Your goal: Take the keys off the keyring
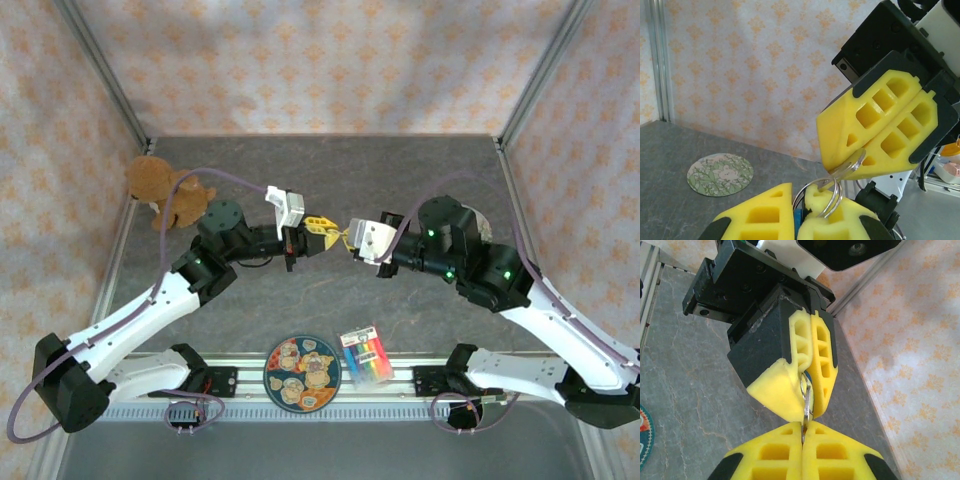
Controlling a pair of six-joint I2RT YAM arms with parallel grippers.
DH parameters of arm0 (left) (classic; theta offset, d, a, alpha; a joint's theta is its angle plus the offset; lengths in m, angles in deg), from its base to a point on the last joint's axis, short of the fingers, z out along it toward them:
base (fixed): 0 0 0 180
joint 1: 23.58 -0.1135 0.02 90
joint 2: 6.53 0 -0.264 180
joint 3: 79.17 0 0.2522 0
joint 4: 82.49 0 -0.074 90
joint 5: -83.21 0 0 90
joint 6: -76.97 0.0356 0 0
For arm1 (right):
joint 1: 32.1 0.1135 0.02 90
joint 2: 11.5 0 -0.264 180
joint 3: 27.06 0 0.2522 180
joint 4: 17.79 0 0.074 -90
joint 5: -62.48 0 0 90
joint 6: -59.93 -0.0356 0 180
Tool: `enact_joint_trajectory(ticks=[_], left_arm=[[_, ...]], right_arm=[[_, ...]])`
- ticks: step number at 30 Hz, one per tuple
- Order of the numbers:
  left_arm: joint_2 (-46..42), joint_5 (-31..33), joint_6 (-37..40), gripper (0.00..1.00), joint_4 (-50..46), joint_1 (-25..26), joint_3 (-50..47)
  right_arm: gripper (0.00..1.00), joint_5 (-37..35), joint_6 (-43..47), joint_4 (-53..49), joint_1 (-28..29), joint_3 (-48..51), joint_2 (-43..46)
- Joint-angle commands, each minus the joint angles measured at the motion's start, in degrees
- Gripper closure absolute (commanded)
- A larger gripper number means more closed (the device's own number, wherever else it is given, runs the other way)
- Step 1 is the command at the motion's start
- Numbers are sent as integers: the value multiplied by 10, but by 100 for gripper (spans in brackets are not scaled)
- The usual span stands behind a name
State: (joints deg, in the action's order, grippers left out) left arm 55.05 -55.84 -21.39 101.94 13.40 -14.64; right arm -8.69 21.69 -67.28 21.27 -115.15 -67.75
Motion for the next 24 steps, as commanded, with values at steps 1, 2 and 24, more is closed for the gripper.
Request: enact_joint_trajectory(ticks=[1, 2, 24], left_arm=[[-16, 94, 7, 100, 66, -25, 56], [-16, 94, 10, 100, 60, -24, 56], [-32, 105, 42, 100, 30, -17, 44]], right_arm=[[100, 110, 32, -156, 42, 12, -29], [100, 103, 33, -154, 47, 13, -32], [100, -23, -56, -17, 101, -3, -128]])
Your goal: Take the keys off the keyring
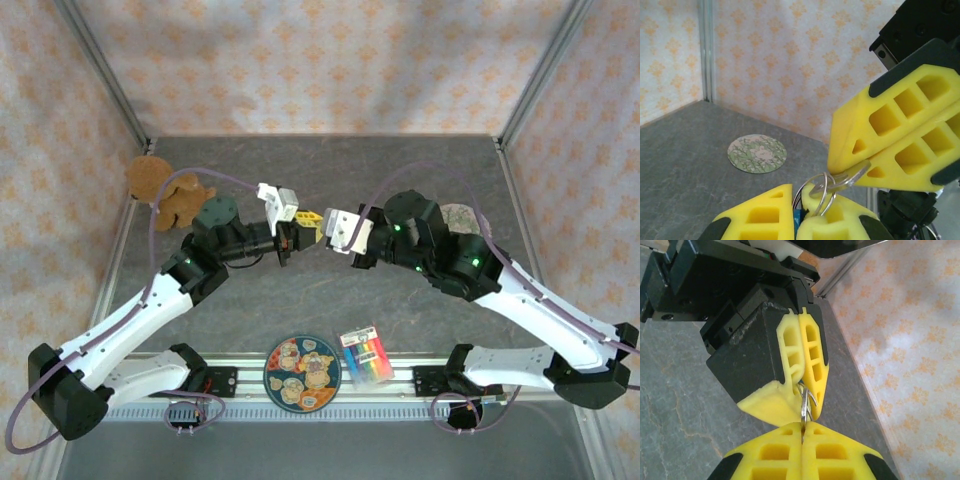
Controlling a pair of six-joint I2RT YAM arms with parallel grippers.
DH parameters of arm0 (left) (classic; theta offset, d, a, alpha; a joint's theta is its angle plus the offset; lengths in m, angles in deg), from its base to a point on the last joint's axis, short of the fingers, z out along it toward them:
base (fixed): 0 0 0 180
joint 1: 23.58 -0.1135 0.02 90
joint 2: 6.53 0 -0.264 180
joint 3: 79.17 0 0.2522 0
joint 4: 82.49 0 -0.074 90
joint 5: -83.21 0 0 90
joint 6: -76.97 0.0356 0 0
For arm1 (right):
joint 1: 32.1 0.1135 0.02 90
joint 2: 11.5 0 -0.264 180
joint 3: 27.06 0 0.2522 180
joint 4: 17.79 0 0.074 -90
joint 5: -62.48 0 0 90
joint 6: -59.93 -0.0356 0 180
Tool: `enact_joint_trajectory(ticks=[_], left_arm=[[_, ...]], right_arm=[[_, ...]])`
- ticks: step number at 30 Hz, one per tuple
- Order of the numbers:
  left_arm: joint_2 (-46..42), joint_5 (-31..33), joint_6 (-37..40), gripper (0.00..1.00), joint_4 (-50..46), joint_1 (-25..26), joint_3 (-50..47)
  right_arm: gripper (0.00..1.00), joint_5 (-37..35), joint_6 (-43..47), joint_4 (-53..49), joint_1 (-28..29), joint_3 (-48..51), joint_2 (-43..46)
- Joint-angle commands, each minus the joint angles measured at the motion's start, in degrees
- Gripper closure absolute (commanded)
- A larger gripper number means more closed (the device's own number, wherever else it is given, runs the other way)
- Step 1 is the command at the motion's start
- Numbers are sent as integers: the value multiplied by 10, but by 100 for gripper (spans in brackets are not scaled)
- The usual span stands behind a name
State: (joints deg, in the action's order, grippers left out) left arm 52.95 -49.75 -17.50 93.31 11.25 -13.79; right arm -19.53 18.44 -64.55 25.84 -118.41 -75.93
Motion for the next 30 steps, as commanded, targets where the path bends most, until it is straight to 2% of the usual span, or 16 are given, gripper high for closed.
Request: enact_joint_trajectory(ticks=[1, 9, 19, 24, 30], left_arm=[[-13, 48, 8, 100, 112, 8, 36], [-18, 77, 36, 100, 90, 31, 29], [-26, 111, 35, 100, 108, 49, -9], [-40, 139, 21, 82, 137, 54, -45], [-61, 158, 17, 61, 130, 54, -70]], right_arm=[[100, 60, -31, -32, 64, 30, -54], [100, -52, -114, 47, 91, 26, -103], [100, -119, -184, 162, 121, 47, -144], [100, -145, -197, 231, 121, 73, -143], [100, -175, -203, 242, 116, 77, -135]])
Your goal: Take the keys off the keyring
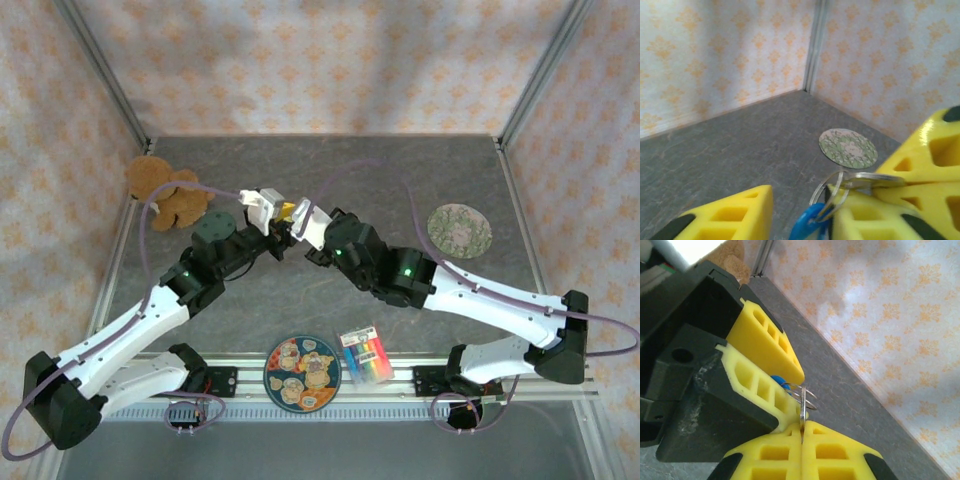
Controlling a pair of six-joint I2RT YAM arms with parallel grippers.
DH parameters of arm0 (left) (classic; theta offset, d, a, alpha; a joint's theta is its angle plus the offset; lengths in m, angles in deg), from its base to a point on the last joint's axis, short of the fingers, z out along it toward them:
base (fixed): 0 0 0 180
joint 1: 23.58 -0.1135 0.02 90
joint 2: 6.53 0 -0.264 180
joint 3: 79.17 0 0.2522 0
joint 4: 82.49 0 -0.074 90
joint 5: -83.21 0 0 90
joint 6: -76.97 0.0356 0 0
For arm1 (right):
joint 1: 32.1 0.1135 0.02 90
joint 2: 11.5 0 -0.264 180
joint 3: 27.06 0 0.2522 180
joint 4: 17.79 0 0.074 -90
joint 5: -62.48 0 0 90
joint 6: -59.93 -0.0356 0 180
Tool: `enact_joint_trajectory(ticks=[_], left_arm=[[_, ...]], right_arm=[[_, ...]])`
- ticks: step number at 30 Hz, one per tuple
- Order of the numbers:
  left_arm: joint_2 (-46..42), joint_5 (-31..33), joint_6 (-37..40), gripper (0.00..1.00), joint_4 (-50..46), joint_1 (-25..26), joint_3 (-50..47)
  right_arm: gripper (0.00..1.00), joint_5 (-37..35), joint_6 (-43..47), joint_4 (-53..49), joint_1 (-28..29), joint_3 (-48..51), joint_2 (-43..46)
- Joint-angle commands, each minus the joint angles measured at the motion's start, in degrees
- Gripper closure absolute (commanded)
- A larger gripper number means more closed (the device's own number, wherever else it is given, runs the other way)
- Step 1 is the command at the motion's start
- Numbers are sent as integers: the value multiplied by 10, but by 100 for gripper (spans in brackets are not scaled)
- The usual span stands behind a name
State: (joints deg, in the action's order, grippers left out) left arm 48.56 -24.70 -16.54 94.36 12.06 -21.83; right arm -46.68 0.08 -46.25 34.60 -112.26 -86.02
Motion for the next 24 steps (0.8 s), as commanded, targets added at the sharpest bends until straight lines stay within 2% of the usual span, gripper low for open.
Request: enact_joint_trajectory(ticks=[1, 6, 7, 15, 22, 24], left_arm=[[-21, -91, 9, 59, 114, 46, 9], [-39, -79, 8, 41, 101, 46, -7], [-43, -78, 7, 40, 100, 46, -10], [-55, -78, -7, 36, 90, 47, -25], [-53, -90, -16, 39, 90, 48, -29], [-52, -95, -12, 37, 77, 48, -23]], right_arm=[[100, 95, -21, 61, 25, 16, -31], [100, 97, -39, 71, 4, 23, -11], [100, 98, -40, 70, -1, 23, -8], [100, 85, -63, 77, -32, 25, 15], [100, 83, -76, 78, -34, 25, 22], [100, 80, -78, 75, -35, 22, 23]])
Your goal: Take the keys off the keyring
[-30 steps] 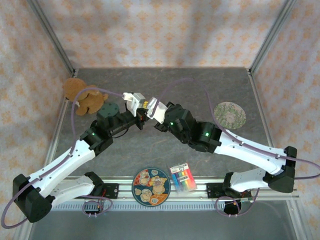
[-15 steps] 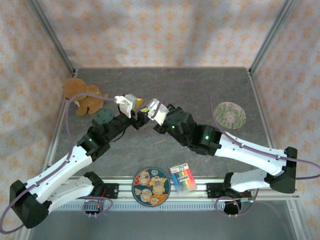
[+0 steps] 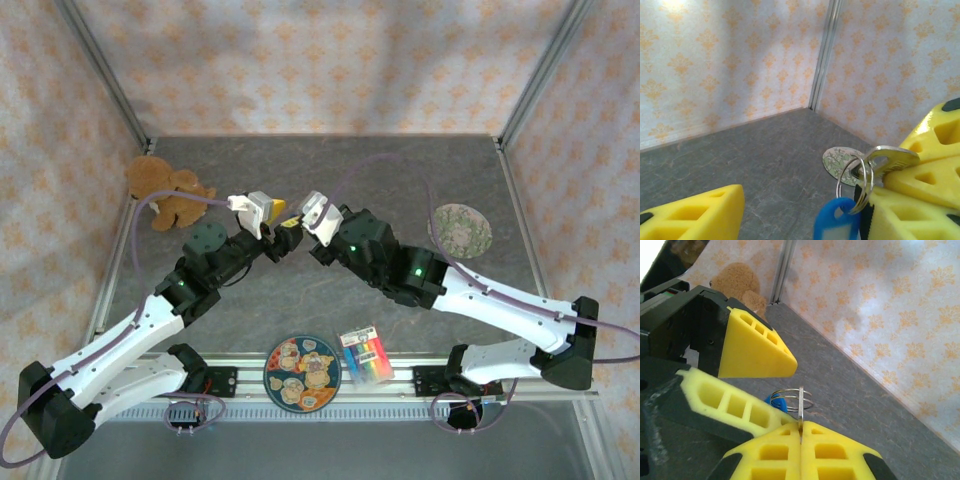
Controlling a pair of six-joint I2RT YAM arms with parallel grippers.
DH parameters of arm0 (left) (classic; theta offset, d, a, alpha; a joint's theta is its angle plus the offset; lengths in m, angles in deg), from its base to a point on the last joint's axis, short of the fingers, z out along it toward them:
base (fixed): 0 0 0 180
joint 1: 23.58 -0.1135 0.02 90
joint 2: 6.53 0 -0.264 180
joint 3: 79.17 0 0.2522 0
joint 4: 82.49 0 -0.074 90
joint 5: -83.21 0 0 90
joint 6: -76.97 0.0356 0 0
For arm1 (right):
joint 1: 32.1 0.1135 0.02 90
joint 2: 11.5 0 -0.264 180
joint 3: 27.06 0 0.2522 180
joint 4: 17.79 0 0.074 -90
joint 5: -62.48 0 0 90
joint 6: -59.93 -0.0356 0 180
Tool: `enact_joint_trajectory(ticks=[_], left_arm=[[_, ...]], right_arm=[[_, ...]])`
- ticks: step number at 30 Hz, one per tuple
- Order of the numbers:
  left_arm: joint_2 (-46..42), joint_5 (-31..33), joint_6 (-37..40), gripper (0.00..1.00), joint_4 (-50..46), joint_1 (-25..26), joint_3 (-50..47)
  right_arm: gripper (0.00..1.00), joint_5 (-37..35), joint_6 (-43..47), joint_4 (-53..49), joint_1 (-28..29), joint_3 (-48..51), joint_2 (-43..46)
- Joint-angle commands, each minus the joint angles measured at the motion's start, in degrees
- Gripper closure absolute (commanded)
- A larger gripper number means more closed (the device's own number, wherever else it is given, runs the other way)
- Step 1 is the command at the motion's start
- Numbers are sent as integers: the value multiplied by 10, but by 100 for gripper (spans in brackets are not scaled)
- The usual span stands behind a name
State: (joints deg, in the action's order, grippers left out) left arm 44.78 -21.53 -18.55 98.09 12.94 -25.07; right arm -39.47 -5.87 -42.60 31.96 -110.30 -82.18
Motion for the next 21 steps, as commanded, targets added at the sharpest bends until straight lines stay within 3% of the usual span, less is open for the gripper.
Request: enact_joint_trajectory(ticks=[1, 5, 17, 21], left_arm=[[-14, -130, 12, 36, 34, 40, 11], [-19, -129, 22, 42, 12, 40, 16], [-29, -132, 4, 39, 3, 42, 1], [-50, -103, -9, 38, -2, 42, -9]], right_arm=[[100, 6, -21, 34, -10, -2, -15], [100, -3, -19, 13, -13, -16, -10], [100, -25, -29, -6, -38, -26, 4], [100, 13, -34, -16, -58, -24, 15]])
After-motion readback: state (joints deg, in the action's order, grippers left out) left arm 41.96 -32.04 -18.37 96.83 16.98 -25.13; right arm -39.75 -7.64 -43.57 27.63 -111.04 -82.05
